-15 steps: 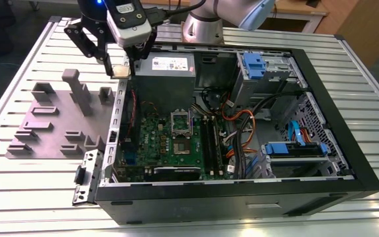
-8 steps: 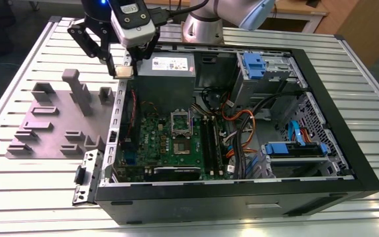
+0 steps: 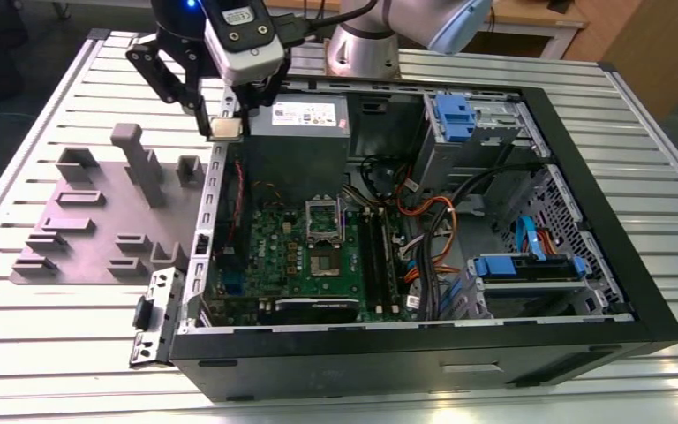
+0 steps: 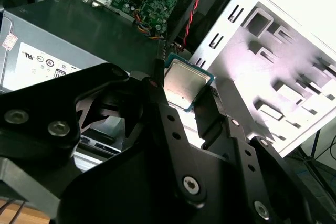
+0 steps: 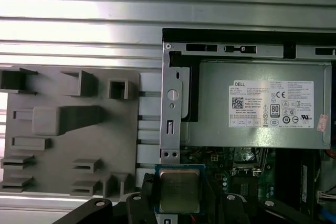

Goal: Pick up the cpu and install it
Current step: 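Pick up the cpu and move it towards the insertion slot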

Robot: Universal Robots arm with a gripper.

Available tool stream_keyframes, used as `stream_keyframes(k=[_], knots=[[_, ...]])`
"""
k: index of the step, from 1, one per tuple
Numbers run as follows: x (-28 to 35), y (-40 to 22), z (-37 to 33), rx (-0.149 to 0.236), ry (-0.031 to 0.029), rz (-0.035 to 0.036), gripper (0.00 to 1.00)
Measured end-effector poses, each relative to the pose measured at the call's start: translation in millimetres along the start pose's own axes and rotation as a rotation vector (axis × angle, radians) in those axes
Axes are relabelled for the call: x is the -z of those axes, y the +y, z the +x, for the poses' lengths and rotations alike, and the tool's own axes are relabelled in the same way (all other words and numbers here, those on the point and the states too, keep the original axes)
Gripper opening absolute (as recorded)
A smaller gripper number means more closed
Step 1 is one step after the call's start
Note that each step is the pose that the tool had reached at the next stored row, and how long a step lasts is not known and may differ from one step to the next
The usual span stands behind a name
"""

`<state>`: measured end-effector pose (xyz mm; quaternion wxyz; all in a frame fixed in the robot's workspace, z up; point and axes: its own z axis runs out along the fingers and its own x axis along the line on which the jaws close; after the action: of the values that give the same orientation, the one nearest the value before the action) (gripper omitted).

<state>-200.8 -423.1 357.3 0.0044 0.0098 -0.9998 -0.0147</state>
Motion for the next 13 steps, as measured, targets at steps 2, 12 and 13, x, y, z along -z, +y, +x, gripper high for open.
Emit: stream_keyframes(k=[2,12,13], knots=[[0.0,0.0,-1.2,0.0,0.0,0.0,0.47],[0.1,-0.1,-7.0,0.0,0.0,0.0,0.47],[0.1,-0.2,-7.8,0.0,0.0001,0.0001,0.47]])
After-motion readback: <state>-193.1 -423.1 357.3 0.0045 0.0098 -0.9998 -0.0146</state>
